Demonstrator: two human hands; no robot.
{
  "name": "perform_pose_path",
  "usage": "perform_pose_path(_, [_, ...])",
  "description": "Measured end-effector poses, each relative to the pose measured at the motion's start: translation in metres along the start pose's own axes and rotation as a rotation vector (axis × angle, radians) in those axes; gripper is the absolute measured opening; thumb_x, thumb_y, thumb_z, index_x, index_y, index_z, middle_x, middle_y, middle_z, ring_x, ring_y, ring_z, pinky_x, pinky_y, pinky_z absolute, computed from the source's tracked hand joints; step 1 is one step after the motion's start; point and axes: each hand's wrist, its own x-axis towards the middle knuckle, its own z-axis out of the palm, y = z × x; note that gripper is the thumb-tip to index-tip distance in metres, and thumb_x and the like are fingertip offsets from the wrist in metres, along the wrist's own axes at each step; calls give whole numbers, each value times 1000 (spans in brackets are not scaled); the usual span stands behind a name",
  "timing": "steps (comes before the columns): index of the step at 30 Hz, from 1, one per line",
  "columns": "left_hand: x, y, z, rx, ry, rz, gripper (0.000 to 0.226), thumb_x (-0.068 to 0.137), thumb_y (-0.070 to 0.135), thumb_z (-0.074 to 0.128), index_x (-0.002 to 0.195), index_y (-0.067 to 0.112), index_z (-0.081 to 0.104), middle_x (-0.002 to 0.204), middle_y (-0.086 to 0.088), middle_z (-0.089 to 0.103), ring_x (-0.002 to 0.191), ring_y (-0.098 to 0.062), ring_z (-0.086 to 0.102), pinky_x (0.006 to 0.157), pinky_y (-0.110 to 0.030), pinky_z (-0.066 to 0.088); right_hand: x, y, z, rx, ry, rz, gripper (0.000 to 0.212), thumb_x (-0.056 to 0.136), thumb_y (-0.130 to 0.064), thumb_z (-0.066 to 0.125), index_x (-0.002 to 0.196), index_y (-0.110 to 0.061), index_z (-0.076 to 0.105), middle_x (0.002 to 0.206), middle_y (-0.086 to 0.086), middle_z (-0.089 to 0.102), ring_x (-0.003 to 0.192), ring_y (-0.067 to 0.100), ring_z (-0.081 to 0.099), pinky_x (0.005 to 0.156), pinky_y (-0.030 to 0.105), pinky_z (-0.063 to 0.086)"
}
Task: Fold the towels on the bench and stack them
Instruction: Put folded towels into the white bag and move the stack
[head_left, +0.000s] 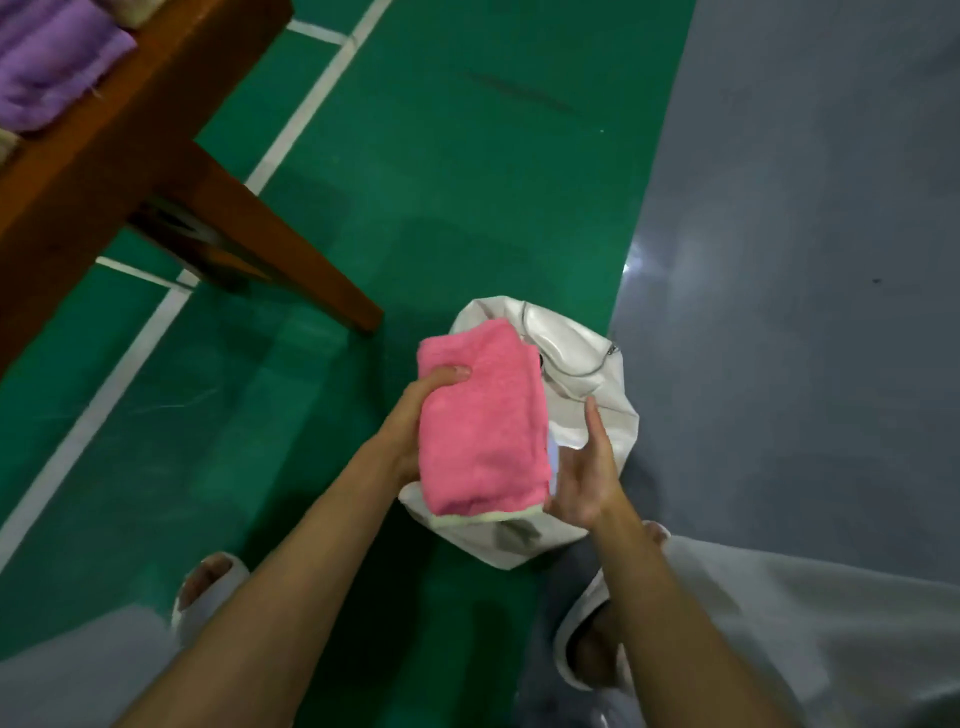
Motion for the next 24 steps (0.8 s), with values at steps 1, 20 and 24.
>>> perform_pose_path(1, [10, 0, -1, 43, -30, -32, 30, 82, 27, 71, 104, 7, 66, 79, -10, 73, 70, -22, 72, 70, -32, 57, 12, -3, -3, -42, 19, 19, 101, 72, -85, 63, 141, -11, 62, 141, 17, 61, 129, 39, 60, 112, 56, 42])
perform_pose_path(20, [116, -61, -44, 1252, 499, 491, 35, 100, 54, 52, 103, 20, 60, 102, 1, 66, 86, -22, 63, 70, -34, 43, 103, 9, -51, -294, 372, -28, 17, 99, -24, 58, 95, -7, 60, 81, 12, 66, 79, 27, 60, 67, 35, 49])
perform_pose_path(24, [114, -71, -67, 1871, 608, 457, 50, 85, 25, 78, 121, 16, 44, 123, -8, 49, 100, -25, 55, 65, -35, 46, 104, 25, -63, -239, 331, -71, 32, 89, -28, 73, 96, -1, 58, 71, 12, 68, 78, 26, 57, 46, 26, 54])
